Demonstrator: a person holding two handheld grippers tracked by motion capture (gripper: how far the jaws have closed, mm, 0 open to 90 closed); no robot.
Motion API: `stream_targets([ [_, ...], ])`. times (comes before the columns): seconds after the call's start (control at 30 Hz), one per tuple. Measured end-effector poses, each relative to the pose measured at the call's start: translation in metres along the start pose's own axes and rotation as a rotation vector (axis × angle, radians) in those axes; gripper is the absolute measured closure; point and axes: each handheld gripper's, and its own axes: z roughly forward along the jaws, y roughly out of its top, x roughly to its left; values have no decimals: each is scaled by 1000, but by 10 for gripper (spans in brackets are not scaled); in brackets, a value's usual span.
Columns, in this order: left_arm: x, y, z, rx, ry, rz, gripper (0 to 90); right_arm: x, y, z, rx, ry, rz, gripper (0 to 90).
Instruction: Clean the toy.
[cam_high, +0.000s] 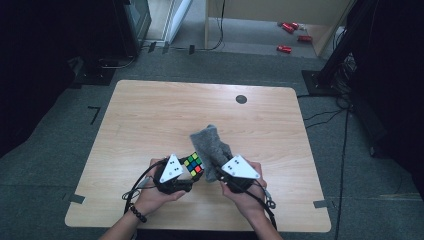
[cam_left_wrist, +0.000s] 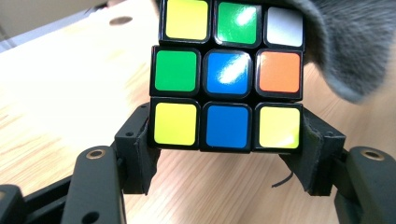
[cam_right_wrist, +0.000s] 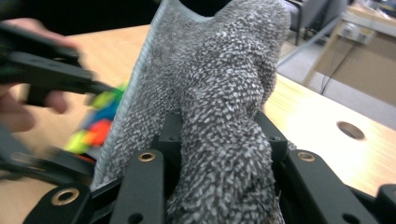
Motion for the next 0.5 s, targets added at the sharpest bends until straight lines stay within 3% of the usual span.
stream_targets([
  [0.13,15,-2,-11,-134,-146,-111,348,-22,-4,-5,-73,46,143,637],
  [0.2,21,-1,-15,-179,-199,-159,348,-25,-5,-5,-93,87,161,637],
  [0.3,29,-2,-19,-234,-242,-236,348,-25,-7,-3,-130,169,189,638],
  [0.4,34,-3,-23,-271,-278,-276,347,-19,-8,-1,-142,206,143,638],
  [0.5,36,-3,-25,-286,-298,-289,347,-11,-10,4,-144,256,81,638],
])
